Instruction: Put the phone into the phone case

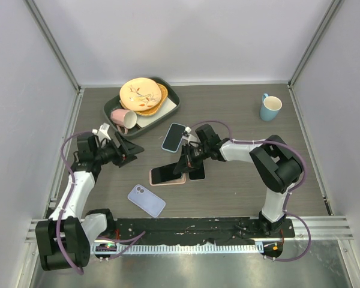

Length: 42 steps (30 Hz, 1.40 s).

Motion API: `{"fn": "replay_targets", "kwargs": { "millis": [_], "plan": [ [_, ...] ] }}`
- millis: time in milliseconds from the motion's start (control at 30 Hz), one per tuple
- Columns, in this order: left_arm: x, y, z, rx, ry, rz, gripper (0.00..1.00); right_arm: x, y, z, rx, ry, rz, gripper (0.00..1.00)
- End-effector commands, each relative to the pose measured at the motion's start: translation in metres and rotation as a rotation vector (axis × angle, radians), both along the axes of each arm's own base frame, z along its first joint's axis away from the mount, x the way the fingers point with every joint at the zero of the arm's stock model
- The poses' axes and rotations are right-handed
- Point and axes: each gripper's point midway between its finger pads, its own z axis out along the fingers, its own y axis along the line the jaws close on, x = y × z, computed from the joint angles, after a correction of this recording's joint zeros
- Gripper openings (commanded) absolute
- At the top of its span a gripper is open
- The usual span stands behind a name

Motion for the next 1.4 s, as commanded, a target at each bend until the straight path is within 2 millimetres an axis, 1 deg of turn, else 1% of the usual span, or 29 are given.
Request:
{"fn": "replay_targets", "kwargs": {
  "millis": [0,33,67,100,167,200,300,333,367,500,533,567,633,667,700,800,900,1033,1067,1133,1367],
  "plan": [
    [-0.005,0.0,-0.017,0.083,0.051,0.038,0.75,-0.004,-0.002,-0.009,-0.004,0.058,0.003,0.01],
    [-0.005,0.0,-0.023,0.1,0.078,0.05,0.74,-0.005,-0.003,-0.012,-0.011,0.069,0.002,0.01],
    [-0.011,0.0,-0.031,0.119,0.128,0.052,0.73,-0.005,-0.003,-0.014,-0.015,0.074,0.001,0.01],
    [-0.01,0.004,-0.039,0.159,0.155,0.083,0.71,-0.006,-0.005,-0.017,-0.027,0.084,-0.002,0.01],
    [-0.013,0.007,-0.052,0.197,0.205,0.091,0.67,-0.006,-0.006,-0.022,-0.043,0.095,-0.009,0.01],
    [-0.015,0.004,-0.059,0.235,0.217,0.087,0.66,-0.009,-0.008,-0.025,-0.064,0.116,-0.014,0.01],
    [-0.019,-0.004,-0.07,0.28,0.241,0.059,0.63,-0.013,-0.011,-0.031,-0.082,0.142,-0.014,0.01],
    [-0.018,-0.004,-0.076,0.302,0.261,0.059,0.63,-0.014,-0.012,-0.034,-0.089,0.145,-0.014,0.01],
    [-0.02,-0.011,-0.079,0.313,0.26,0.038,0.62,-0.015,-0.013,-0.037,-0.097,0.149,-0.016,0.01],
    [-0.02,-0.022,-0.095,0.333,0.295,-0.001,0.59,-0.018,-0.017,-0.048,-0.122,0.176,-0.017,0.01],
    [-0.019,-0.024,-0.097,0.338,0.288,-0.011,0.59,-0.017,-0.017,-0.049,-0.123,0.178,-0.021,0.01],
    [-0.02,-0.025,-0.103,0.344,0.304,-0.02,0.58,-0.016,-0.017,-0.05,-0.12,0.172,-0.026,0.01],
    [-0.019,-0.027,-0.108,0.345,0.303,-0.027,0.57,-0.015,-0.018,-0.051,-0.123,0.175,-0.031,0.01],
    [-0.021,-0.028,-0.116,0.346,0.327,-0.039,0.57,-0.014,-0.018,-0.052,-0.123,0.175,-0.032,0.01],
    [-0.021,-0.029,-0.118,0.345,0.333,-0.046,0.56,-0.013,-0.018,-0.054,-0.124,0.177,-0.034,0.01],
    [-0.023,-0.038,-0.127,0.347,0.357,-0.083,0.55,-0.013,-0.018,-0.056,-0.123,0.176,-0.034,0.01],
    [-0.021,-0.044,-0.129,0.343,0.362,-0.098,0.55,-0.011,-0.02,-0.064,-0.138,0.176,-0.039,0.01],
    [-0.017,-0.055,-0.124,0.328,0.351,-0.122,0.55,-0.013,-0.02,-0.072,-0.138,0.191,-0.045,0.01],
    [-0.014,-0.058,-0.12,0.326,0.34,-0.128,0.55,-0.012,-0.018,-0.072,-0.13,0.187,-0.049,0.01],
    [-0.015,-0.065,-0.119,0.323,0.341,-0.15,0.55,-0.012,-0.017,-0.074,-0.127,0.195,-0.05,0.01],
    [-0.014,-0.082,-0.111,0.305,0.339,-0.17,0.55,-0.007,-0.015,-0.07,-0.11,0.192,-0.105,0.01]
  ]
}}
